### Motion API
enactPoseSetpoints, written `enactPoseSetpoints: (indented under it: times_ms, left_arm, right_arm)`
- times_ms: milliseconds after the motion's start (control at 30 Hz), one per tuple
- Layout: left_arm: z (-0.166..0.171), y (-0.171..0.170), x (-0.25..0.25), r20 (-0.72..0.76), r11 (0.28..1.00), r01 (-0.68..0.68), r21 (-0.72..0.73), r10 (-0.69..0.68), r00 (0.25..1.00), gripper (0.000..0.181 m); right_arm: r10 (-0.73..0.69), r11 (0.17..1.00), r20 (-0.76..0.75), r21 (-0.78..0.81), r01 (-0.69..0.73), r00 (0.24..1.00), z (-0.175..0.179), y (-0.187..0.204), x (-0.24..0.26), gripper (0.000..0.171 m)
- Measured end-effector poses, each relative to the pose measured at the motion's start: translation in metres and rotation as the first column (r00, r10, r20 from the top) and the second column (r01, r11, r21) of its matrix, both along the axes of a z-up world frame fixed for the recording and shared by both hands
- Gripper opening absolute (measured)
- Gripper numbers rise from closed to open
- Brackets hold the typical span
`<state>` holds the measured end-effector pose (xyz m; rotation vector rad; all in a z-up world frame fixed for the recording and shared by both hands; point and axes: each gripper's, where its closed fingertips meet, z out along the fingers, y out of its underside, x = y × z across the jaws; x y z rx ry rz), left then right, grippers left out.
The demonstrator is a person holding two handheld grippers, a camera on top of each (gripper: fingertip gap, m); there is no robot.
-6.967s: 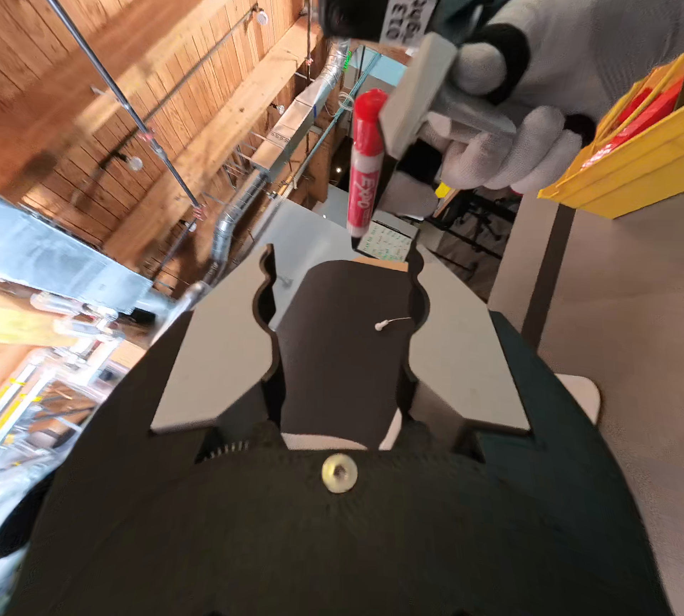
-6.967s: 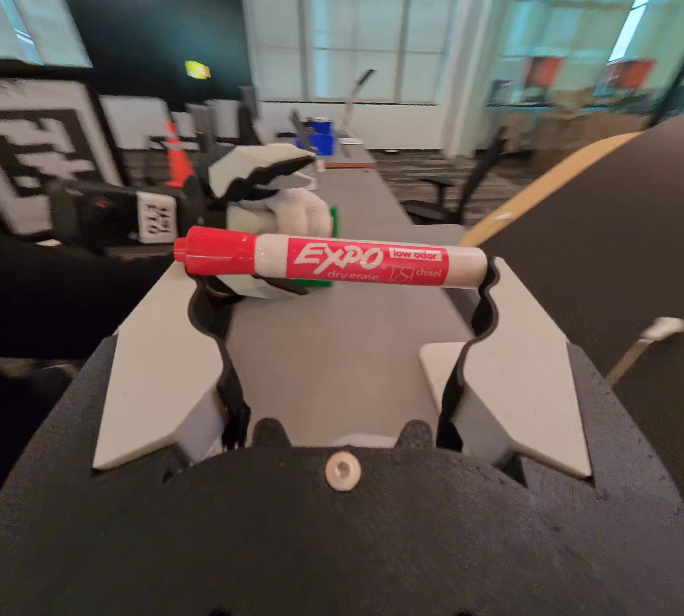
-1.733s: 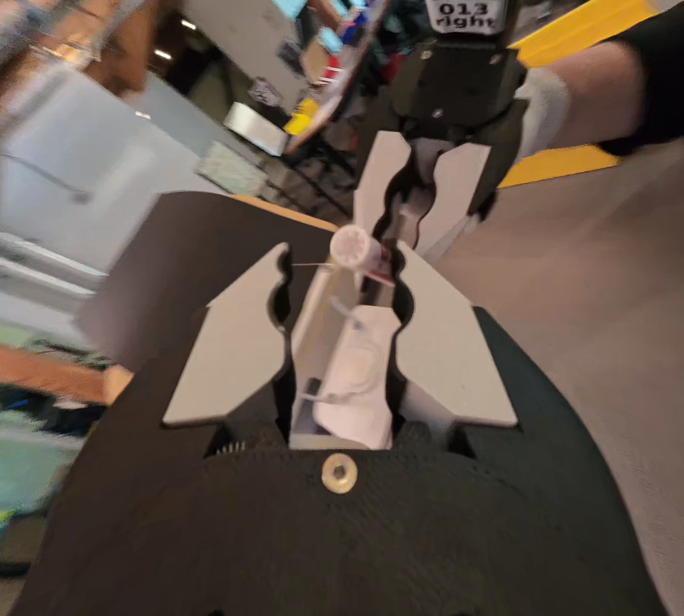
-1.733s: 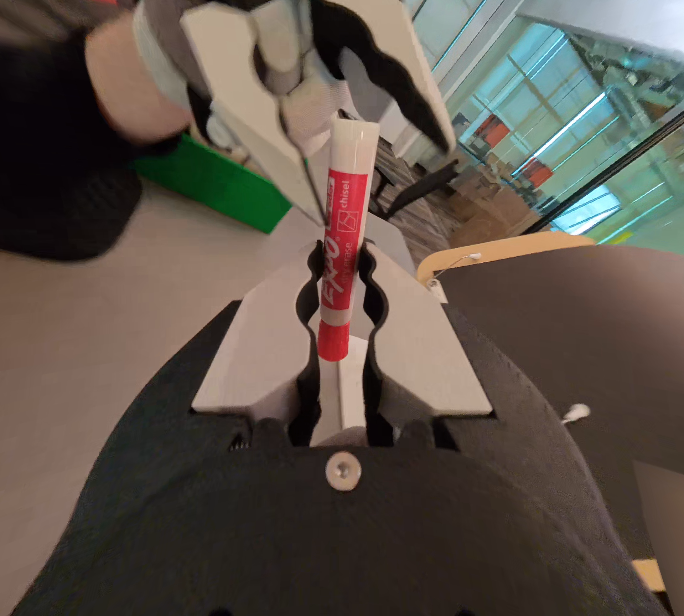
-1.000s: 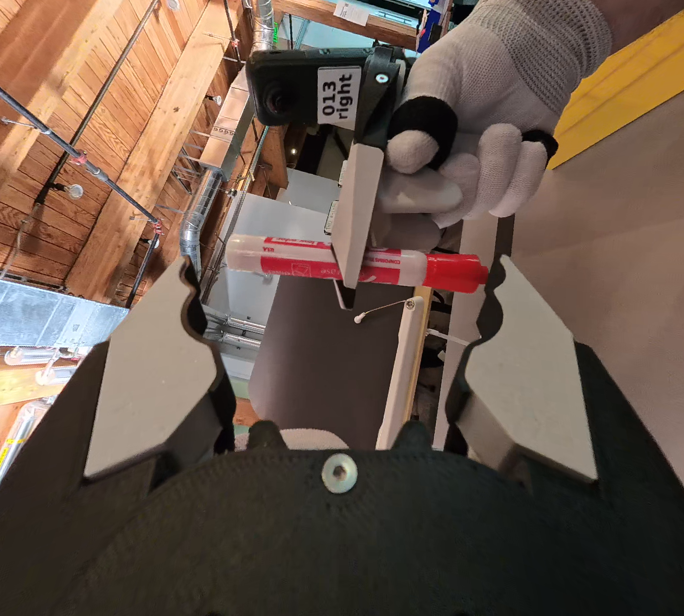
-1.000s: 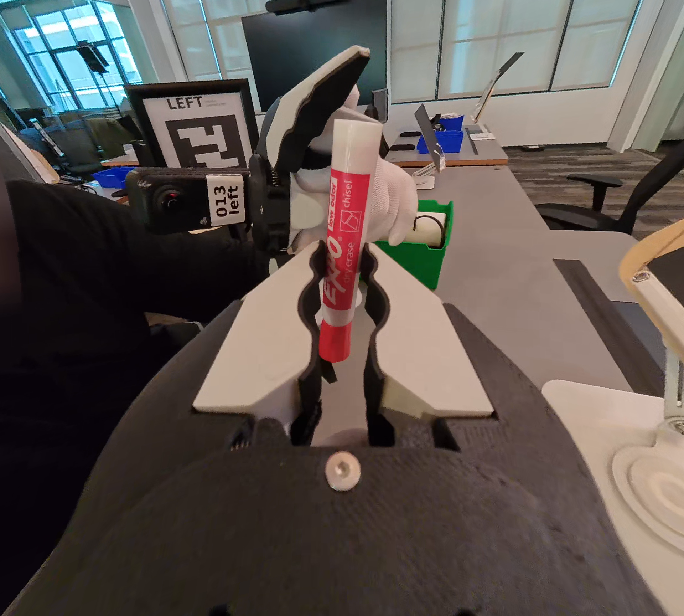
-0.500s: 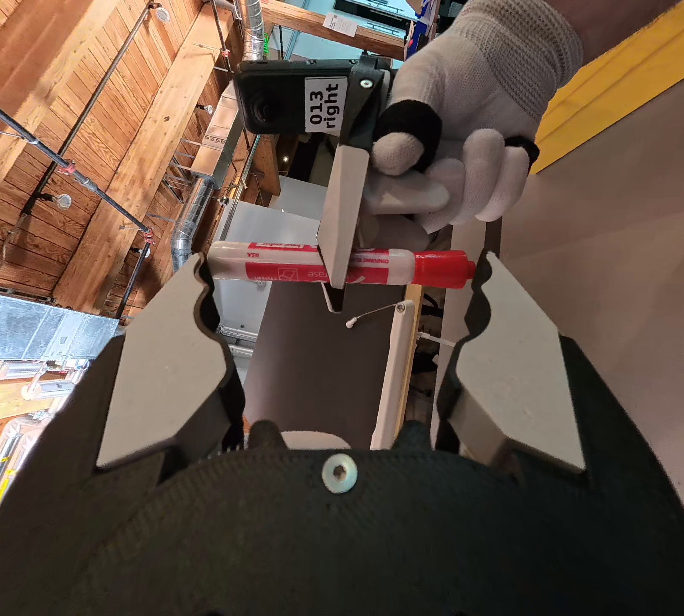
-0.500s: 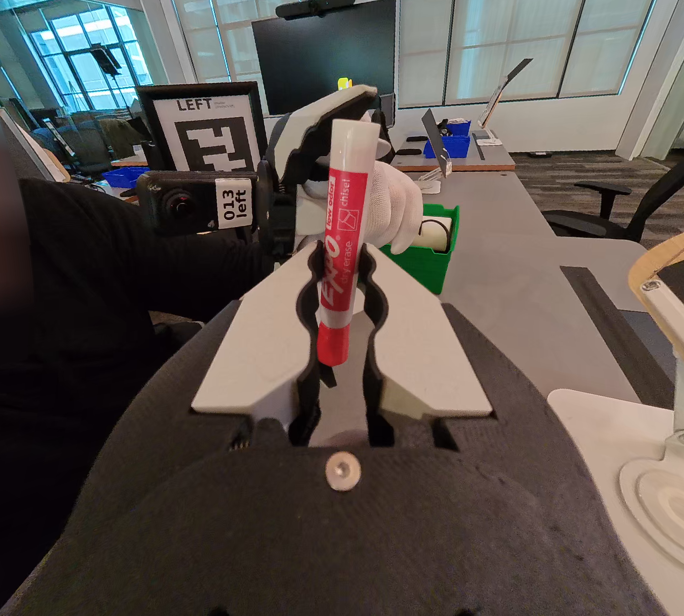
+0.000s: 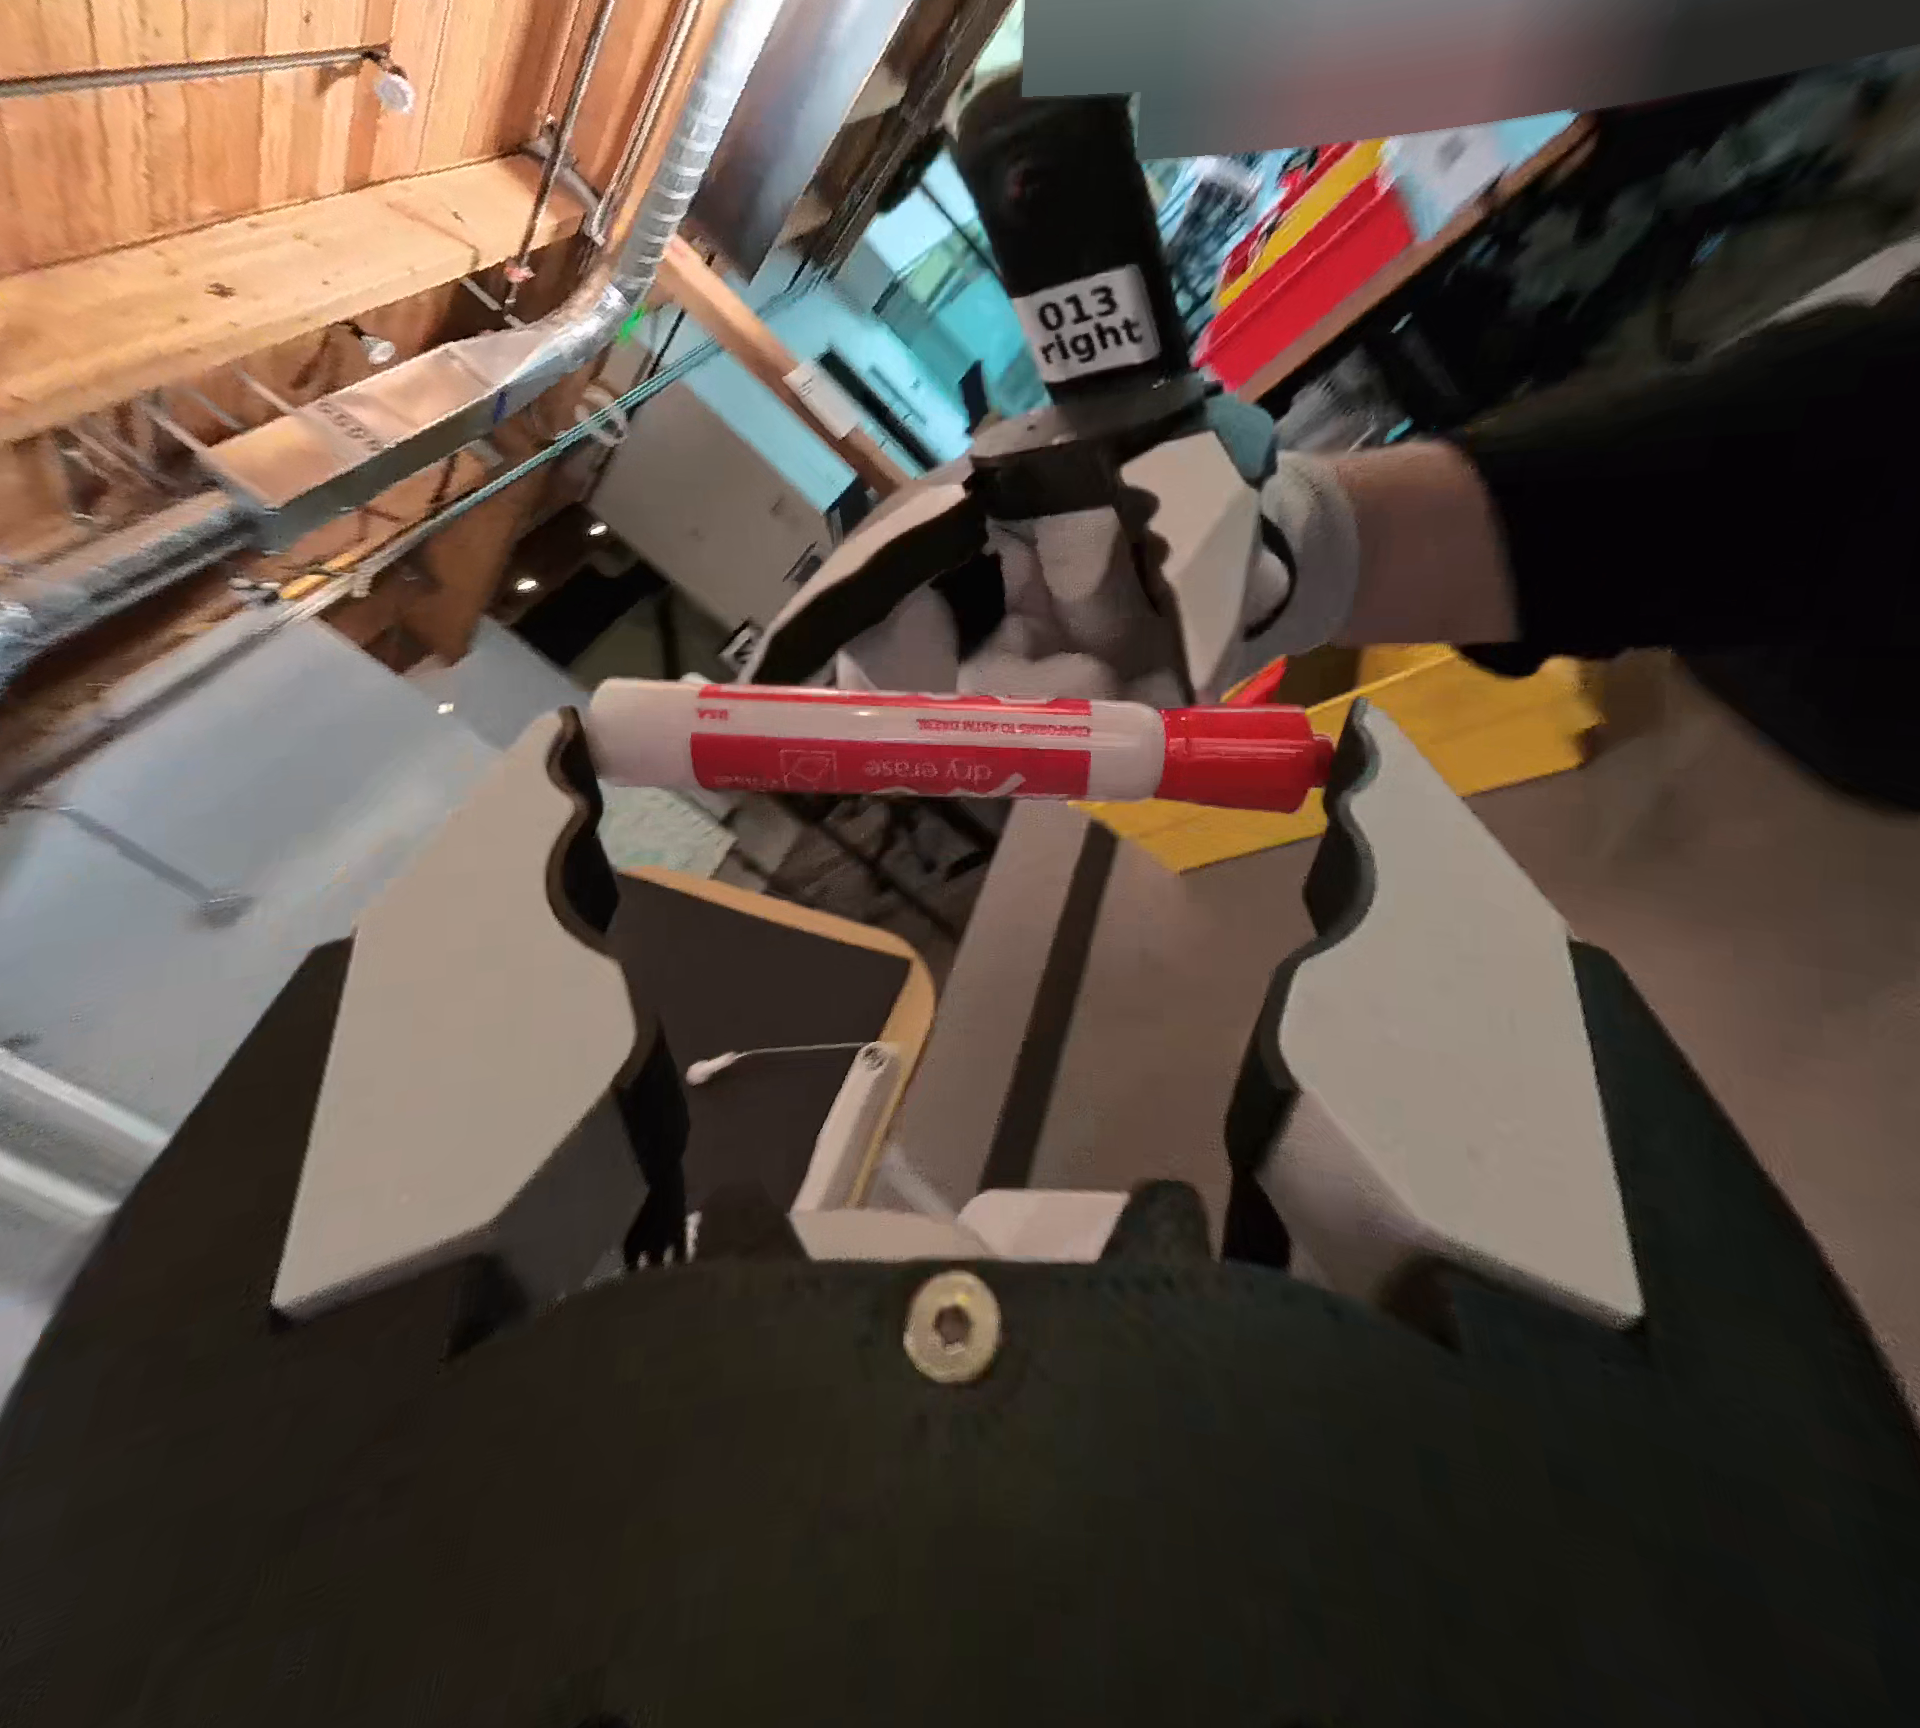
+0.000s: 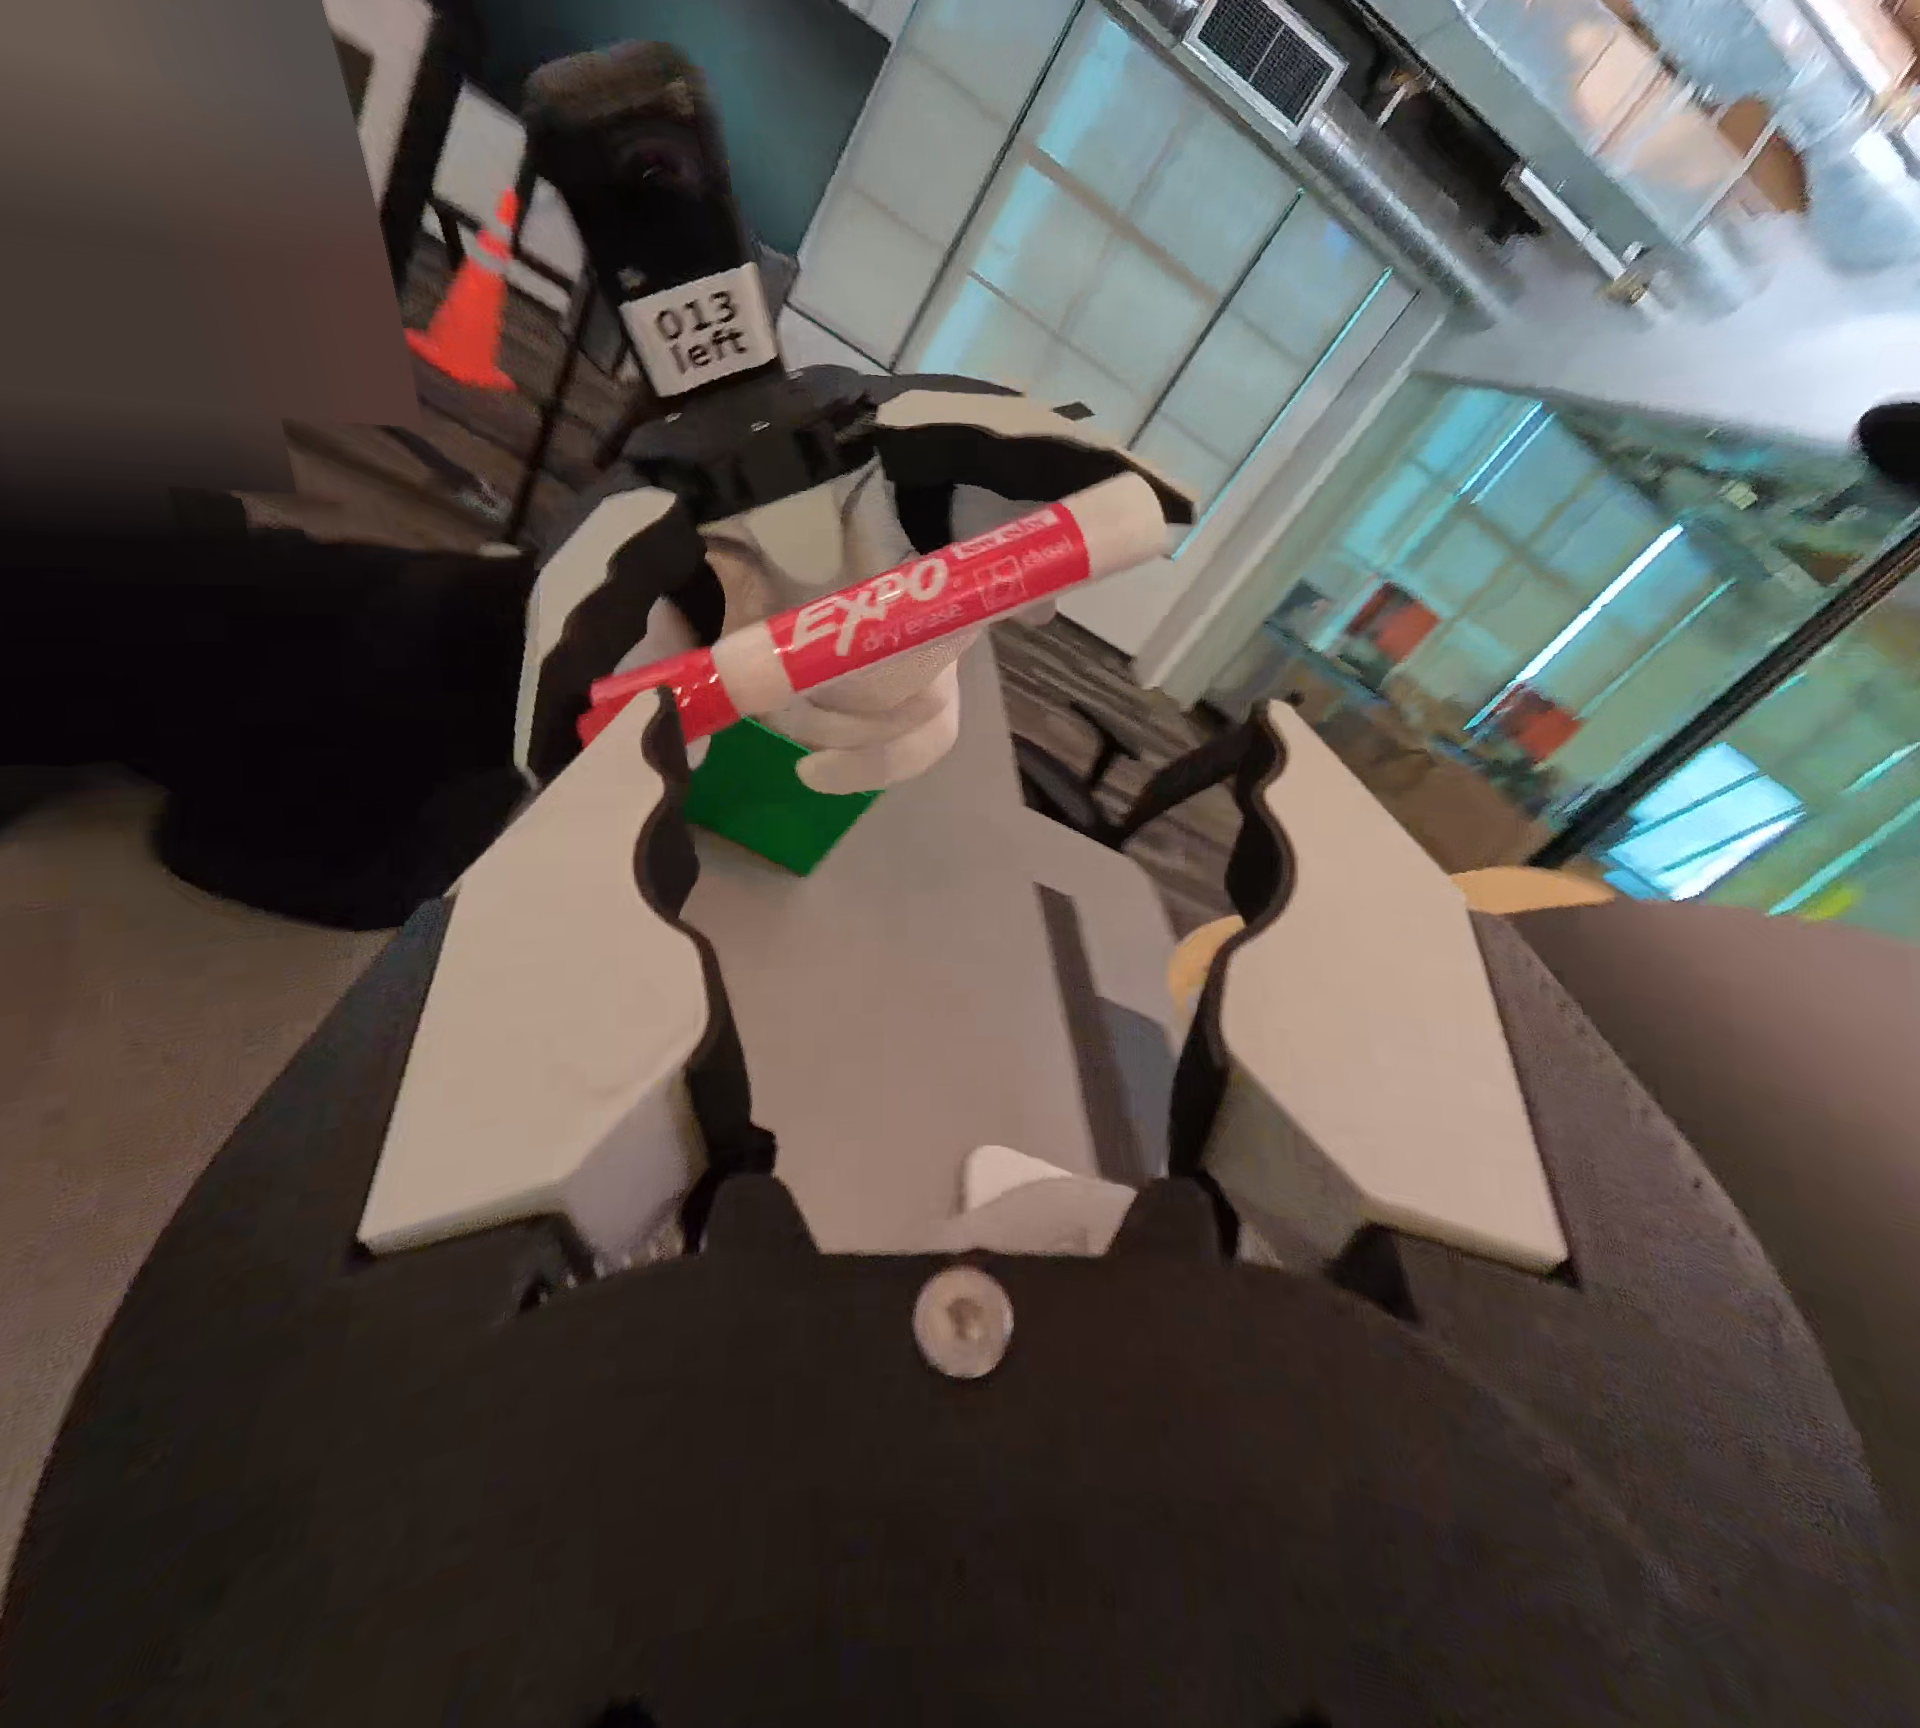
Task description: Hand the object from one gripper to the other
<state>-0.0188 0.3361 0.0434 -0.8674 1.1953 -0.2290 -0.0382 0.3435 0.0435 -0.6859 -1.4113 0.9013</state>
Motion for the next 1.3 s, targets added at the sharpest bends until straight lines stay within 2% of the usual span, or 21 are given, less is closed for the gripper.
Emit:
enactPoseSetpoints:
  times_ms: [167,300,400,700,1033,1133,1167,1200,1267,1300]
  left_arm:
    - [0.007,-0.018,-0.004,0.072,0.982,0.162,-0.093,-0.156,0.985,0.135]
    - [0.001,-0.025,0.000,0.044,0.973,0.198,-0.114,-0.194,0.980,0.135]
    - [-0.006,-0.028,0.005,0.009,0.970,0.208,-0.126,-0.209,0.978,0.135]
    - [-0.010,-0.034,0.008,-0.014,0.963,0.229,-0.144,-0.234,0.972,0.134]
    - [-0.014,-0.035,0.012,-0.035,0.963,0.225,-0.151,-0.233,0.972,0.134]
    - [-0.011,-0.033,0.010,-0.025,0.967,0.214,-0.141,-0.220,0.975,0.133]
    - [-0.010,-0.031,0.008,-0.019,0.970,0.202,-0.133,-0.206,0.978,0.118]
    - [-0.006,-0.033,0.006,0.001,0.970,0.217,-0.112,-0.218,0.976,0.103]
    - [-0.003,-0.034,0.004,0.020,0.966,0.228,-0.124,-0.227,0.974,0.106]
    - [-0.004,-0.034,0.005,0.020,0.966,0.226,-0.123,-0.225,0.974,0.109]
  right_arm:
    - [-0.140,0.956,0.030,0.263,0.128,0.990,-0.004,-0.008,-0.003,0.112]
    - [-0.065,0.975,0.015,0.214,0.060,0.998,0.000,-0.022,-0.005,0.115]
    - [0.008,0.988,0.018,0.152,-0.011,1.000,0.002,-0.031,-0.003,0.124]
    - [0.033,0.978,0.077,0.204,-0.048,0.996,-0.010,-0.045,-0.007,0.130]
    - [0.038,0.980,0.085,0.190,-0.054,0.996,-0.013,-0.045,-0.010,0.126]
    - [0.012,0.976,0.100,0.214,-0.033,0.995,-0.017,-0.042,-0.012,0.117]
    - [0.004,0.974,0.080,0.226,-0.022,0.997,-0.015,-0.041,-0.012,0.101]
    - [0.011,0.975,0.058,0.220,-0.023,0.998,-0.011,-0.042,-0.011,0.093]
    - [0.021,0.980,0.057,0.196,-0.032,0.998,-0.010,-0.042,-0.011,0.102]
    - [0.025,0.981,0.055,0.189,-0.035,0.998,-0.011,-0.041,-0.011,0.101]
